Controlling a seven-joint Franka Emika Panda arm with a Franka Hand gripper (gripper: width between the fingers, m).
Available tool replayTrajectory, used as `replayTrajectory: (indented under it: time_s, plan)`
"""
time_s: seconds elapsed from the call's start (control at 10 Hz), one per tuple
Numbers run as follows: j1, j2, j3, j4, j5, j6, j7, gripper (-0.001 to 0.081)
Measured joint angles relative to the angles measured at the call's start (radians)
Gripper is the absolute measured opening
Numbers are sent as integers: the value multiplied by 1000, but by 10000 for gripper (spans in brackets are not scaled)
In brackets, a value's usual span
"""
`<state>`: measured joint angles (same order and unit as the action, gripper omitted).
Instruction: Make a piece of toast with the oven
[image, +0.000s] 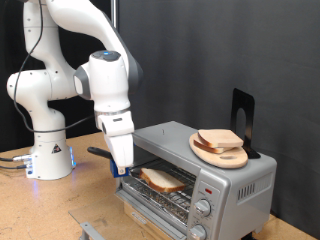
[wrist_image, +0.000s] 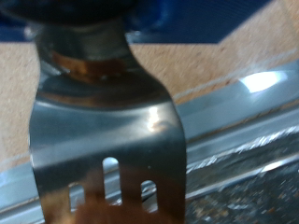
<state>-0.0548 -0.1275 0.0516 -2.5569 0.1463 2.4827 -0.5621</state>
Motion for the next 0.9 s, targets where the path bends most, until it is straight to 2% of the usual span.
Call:
replayTrajectory:
  time_s: [0.3,0.5,0.9]
  plan:
    - [-18,-57,-25,-22,1,-48,-20,395]
    - [-24,-70,-30,-26,4,-53,-15,395]
    - [-15,-65,0,-21,22,-52,91,395]
